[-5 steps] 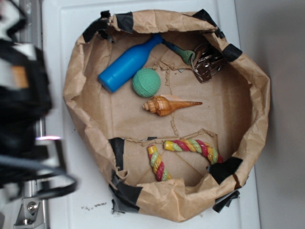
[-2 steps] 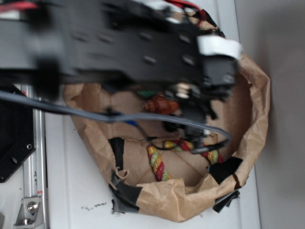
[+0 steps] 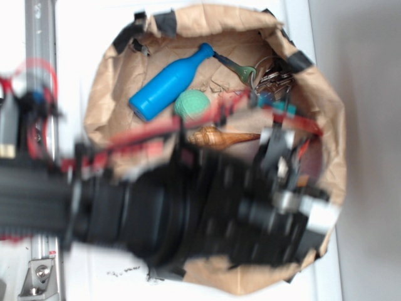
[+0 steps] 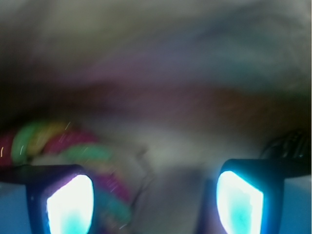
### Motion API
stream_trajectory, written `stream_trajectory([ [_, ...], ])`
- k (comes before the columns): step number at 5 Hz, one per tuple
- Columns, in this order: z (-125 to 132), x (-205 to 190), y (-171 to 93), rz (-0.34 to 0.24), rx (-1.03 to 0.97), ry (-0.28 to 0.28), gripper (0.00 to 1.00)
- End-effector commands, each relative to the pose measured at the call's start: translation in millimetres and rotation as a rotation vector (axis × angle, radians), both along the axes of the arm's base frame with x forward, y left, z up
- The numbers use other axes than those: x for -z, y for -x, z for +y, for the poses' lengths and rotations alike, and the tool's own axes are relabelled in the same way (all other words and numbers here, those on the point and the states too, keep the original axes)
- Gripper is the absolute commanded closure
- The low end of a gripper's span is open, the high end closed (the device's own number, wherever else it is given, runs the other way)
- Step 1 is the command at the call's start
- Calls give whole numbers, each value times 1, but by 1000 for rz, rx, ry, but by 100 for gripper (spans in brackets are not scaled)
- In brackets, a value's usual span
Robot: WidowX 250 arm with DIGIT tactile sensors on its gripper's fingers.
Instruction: Grab the multicolored rope.
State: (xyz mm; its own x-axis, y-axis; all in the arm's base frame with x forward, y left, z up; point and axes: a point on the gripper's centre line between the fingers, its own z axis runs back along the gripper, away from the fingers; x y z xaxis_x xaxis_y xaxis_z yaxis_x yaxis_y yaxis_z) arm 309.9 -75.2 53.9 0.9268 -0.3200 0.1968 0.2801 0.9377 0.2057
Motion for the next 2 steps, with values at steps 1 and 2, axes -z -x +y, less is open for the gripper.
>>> stream_trajectory([
  [1,-21,25,22,27,45,-37,0],
  [2,-7,36,13,69,6,-21,0],
])
